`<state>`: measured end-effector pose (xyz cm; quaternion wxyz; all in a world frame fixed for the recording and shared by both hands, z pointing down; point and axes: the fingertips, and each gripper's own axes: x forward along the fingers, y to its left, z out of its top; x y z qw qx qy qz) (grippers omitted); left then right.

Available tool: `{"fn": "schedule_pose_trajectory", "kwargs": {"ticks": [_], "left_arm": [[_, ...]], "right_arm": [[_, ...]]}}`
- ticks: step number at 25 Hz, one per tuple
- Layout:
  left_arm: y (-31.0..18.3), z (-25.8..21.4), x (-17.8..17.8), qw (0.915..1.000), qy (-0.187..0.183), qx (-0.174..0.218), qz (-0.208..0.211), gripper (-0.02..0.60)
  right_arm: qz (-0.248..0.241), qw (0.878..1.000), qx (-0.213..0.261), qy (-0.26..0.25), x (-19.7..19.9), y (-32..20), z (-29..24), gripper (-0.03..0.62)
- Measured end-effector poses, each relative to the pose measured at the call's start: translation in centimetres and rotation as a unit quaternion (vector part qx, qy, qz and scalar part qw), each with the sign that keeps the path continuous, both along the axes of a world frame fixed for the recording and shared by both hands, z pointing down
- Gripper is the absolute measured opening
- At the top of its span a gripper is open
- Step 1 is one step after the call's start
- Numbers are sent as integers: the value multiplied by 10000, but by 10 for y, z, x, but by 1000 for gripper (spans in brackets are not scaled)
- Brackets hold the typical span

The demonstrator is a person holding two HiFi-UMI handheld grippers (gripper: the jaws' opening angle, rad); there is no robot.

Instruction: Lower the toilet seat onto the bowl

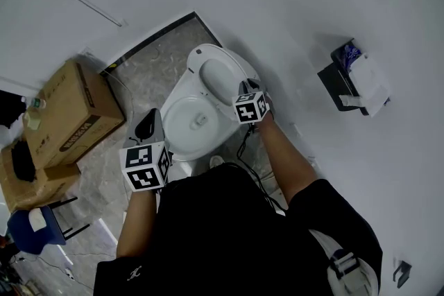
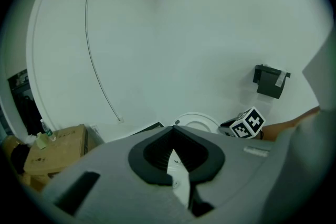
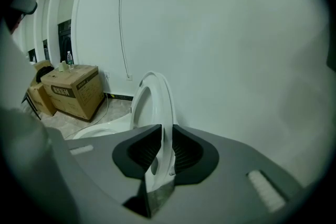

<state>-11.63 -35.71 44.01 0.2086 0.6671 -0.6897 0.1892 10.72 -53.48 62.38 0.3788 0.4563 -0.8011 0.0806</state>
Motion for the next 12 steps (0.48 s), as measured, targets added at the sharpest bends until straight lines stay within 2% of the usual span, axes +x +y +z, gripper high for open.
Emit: {"fn": "schedule_pose_trajectory", "kwargs": {"ticks": [8,12], "left_arm": [[3,5,-6,9998,104,-24,-188,9],[9,8,-8,9995,147,-58,-269,9]], "right_arm": [[-170,9998,27,137,0,1,1,57],[-186,9989,-402,-126,-9,10,10,59]]}}
